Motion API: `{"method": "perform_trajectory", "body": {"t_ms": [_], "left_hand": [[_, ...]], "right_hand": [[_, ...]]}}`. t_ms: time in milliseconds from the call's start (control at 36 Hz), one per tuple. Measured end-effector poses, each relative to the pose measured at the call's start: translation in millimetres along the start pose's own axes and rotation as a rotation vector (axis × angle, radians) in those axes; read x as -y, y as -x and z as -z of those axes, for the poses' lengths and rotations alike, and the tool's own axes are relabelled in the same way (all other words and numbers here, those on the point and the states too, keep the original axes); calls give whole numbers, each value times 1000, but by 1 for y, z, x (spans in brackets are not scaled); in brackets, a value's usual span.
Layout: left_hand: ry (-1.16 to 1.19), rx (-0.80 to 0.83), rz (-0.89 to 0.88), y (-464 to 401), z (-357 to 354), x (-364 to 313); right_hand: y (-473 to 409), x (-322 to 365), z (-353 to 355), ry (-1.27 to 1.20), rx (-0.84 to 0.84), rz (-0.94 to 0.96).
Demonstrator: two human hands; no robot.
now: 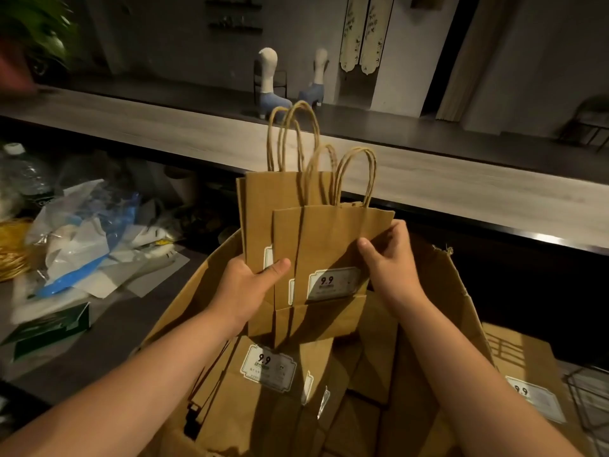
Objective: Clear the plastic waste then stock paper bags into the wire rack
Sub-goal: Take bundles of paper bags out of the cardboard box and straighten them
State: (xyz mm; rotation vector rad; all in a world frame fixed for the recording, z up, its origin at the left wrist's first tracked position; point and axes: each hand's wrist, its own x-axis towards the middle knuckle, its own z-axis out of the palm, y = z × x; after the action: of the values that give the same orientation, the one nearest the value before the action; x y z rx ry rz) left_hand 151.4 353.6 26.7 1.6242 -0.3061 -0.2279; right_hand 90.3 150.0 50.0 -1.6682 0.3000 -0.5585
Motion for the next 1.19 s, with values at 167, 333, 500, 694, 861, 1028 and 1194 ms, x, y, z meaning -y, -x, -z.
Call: {"method": "perform_trajectory", "body": {"t_ms": [167,333,500,694,861,1028,1194], "left_hand": [[-87,15,-78,6,-11,-3],[-133,3,-114,6,-10,-3],[-155,7,-134,4,-5,-4],[-119,41,13,0,-3,3],[-371,233,197,4,-15,16],[-283,143,113,9,-17,7],[-176,-4,-31,3,-6,-1]], "right_hand": [[6,-7,-19,-26,144,-76],[6,-2,-24,-75,126,-71],[11,3,-24,-20,151,65],[10,-2,-23,-24,202,89],[9,-22,-20,-81,234,-145],[7,-14,-16,-235,186,-133],[3,-3,-13,-179,262,5]]}}
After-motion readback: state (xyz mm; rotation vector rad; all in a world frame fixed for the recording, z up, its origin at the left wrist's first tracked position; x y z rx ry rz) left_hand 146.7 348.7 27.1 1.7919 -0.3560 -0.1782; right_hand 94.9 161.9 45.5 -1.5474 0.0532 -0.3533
